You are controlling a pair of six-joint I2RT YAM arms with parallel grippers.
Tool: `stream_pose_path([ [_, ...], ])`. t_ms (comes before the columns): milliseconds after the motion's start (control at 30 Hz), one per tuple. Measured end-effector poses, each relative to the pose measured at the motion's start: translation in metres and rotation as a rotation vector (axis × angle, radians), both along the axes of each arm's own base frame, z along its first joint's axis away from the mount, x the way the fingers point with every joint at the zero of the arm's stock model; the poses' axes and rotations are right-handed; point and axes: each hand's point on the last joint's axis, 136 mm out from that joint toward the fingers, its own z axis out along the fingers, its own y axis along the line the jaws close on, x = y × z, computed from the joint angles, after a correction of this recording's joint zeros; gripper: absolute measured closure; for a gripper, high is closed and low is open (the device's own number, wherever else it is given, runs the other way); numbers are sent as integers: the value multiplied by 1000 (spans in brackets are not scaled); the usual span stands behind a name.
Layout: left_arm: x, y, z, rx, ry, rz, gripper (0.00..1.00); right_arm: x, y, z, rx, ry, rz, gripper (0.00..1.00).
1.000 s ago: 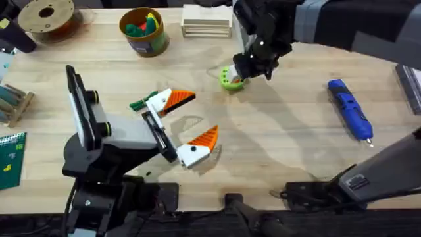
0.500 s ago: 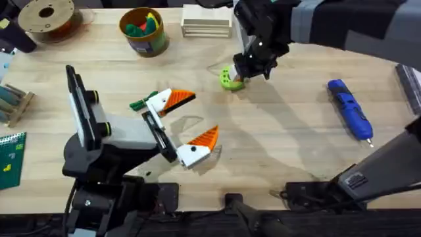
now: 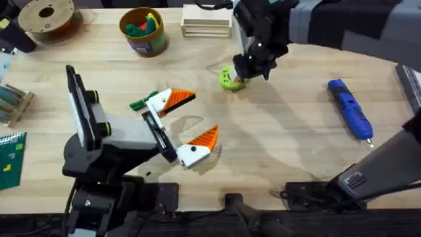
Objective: Pick up the gripper from the table and insert it into the empty holder that is missing its gripper. Then pick up a screw, insert it into the mounting hole, and use the screwdriver to tighten it. Finally, clean up the table by picking up the vegetable and placing it into the bucket.
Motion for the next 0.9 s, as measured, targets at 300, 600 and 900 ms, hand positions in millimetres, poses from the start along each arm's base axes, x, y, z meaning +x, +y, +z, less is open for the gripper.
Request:
stream_pose_path([
  [300, 0, 0, 0, 0, 0, 0, 15, 0, 1, -4, 0, 6, 0, 767],
  [600, 0, 0, 0, 0, 0, -1, 16, 1, 1, -4, 0, 3, 0, 982],
  [900, 0, 0, 0, 0, 0, -1, 15, 1, 1, -4, 1, 4, 0, 992],
])
